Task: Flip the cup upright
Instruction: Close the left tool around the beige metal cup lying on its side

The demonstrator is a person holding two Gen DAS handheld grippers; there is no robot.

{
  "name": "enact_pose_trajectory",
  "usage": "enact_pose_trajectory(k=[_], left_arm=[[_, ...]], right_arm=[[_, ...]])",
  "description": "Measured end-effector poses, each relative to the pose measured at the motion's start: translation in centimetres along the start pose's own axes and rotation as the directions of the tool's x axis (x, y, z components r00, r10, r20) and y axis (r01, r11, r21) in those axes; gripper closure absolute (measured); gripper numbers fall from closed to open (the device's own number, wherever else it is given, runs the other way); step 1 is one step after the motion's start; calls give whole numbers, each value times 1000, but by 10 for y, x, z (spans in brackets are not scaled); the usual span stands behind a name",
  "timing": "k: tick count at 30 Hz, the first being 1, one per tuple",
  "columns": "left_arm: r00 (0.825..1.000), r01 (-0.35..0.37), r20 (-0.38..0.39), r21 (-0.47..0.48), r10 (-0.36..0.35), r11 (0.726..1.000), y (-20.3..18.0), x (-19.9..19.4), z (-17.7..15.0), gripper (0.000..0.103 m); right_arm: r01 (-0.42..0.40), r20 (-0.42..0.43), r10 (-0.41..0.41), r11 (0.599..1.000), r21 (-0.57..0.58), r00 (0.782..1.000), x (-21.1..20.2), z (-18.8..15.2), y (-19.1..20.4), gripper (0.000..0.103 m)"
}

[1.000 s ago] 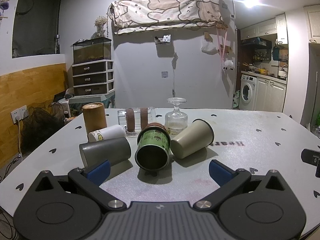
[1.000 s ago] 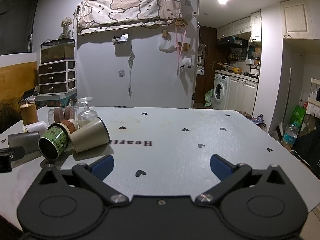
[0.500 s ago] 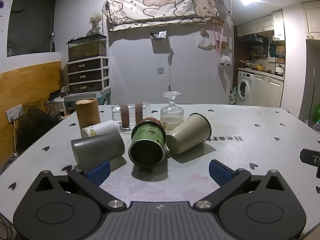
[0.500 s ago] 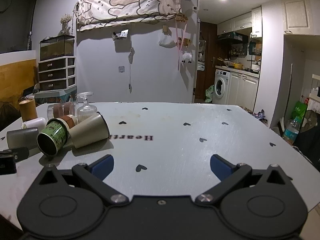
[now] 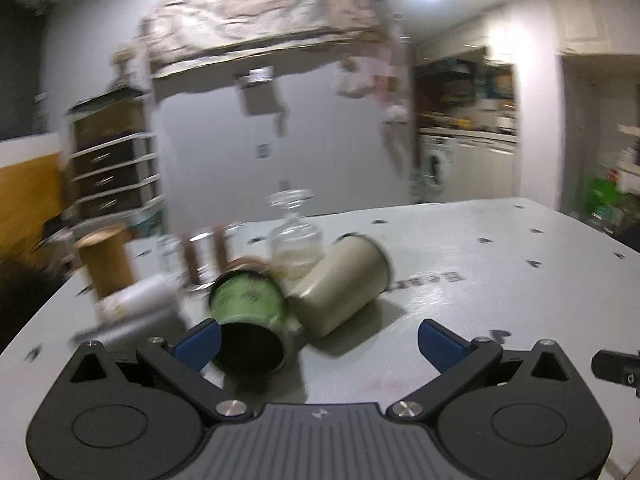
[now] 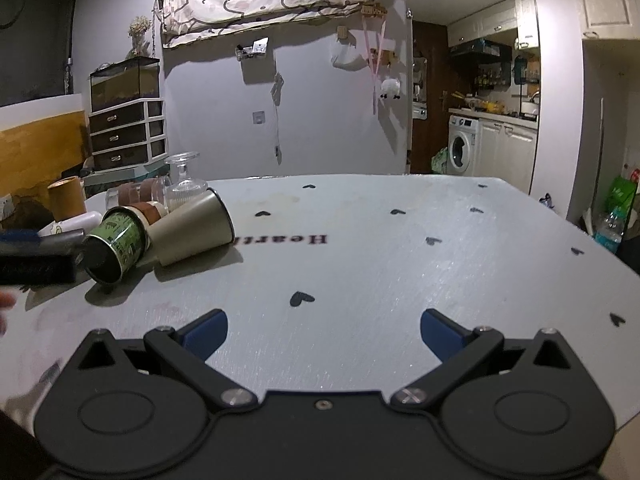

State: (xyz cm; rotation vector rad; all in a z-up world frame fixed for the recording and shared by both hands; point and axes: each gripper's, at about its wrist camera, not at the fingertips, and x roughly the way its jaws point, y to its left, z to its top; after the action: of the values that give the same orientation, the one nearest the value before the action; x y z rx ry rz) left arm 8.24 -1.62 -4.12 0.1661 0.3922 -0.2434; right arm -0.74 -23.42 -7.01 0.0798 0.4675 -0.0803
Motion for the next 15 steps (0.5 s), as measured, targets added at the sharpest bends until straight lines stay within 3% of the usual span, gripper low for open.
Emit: enact_pose_trajectory(k=[6, 10, 15], left_arm=[[990, 141, -25, 146, -138, 979, -13, 36, 22, 1], [985, 165, -92, 205, -149, 965, -23, 68, 35, 1], [986, 130, -138, 321, -89, 938, -34, 108, 44, 2]], right_arm=[[6, 19, -6, 1000, 20, 1000, 0, -3, -4, 0], [-8, 36, 7, 1000, 30, 999, -5, -7, -6, 0], [-27, 73, 23, 999, 44, 997, -8, -8, -12, 0]])
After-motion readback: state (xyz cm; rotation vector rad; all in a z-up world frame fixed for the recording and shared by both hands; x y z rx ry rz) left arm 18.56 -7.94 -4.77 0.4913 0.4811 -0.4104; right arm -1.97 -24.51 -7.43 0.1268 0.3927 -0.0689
